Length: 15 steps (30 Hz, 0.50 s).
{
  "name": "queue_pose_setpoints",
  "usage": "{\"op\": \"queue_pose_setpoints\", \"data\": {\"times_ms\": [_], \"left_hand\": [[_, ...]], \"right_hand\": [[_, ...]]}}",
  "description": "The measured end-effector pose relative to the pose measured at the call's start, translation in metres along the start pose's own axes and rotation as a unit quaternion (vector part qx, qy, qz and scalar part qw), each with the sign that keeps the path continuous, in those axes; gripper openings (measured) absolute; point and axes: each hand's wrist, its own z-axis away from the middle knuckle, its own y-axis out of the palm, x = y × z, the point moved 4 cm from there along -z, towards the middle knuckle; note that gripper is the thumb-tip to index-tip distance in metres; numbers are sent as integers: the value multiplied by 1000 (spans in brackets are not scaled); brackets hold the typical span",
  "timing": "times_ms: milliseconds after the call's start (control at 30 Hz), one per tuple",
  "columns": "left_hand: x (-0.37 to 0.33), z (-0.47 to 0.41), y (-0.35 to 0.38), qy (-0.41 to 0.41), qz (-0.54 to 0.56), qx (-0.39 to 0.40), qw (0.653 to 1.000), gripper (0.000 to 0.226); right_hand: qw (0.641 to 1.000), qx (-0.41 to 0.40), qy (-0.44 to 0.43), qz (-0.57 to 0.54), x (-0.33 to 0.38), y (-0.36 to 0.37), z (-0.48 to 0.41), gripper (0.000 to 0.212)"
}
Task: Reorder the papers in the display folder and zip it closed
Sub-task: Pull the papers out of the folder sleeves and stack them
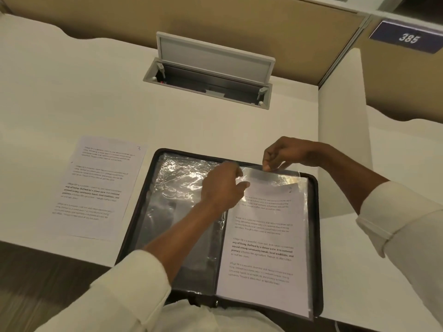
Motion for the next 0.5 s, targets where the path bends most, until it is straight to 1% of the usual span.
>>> {"op": "queue_pose_setpoints", "data": {"times_ms": [100, 167, 233, 333, 367, 433, 467, 500], "left_hand": [[-8, -23, 13, 60, -10, 36, 997, 61], [-12, -34, 20, 78, 8, 64, 995, 64], [-12, -42, 26, 87, 44, 80, 992, 55], [-9, -50, 28, 88, 75, 97, 989, 23], [-8, -52, 27, 89, 83, 100, 988, 15], [-7, -54, 26, 88, 96, 103, 986, 10], [-7, -54, 25, 84, 101, 105, 986, 9], [-7, -54, 24, 80, 107, 105, 985, 9]], "right_hand": [[999, 17, 26, -37, -4, 1, 0, 7], [998, 17, 33, -44, -7, 2, 0, 7], [997, 15, 42, -56, -10, 1, 0, 7], [994, 19, 58, -87, -18, 1, 0, 10], [993, 14, 62, -96, -20, 1, 0, 19], [992, -17, 79, -97, -27, -2, -3, 42], [992, -38, 89, -84, -30, -4, -5, 48], [991, -53, 98, -71, -34, -6, -6, 48]]}}
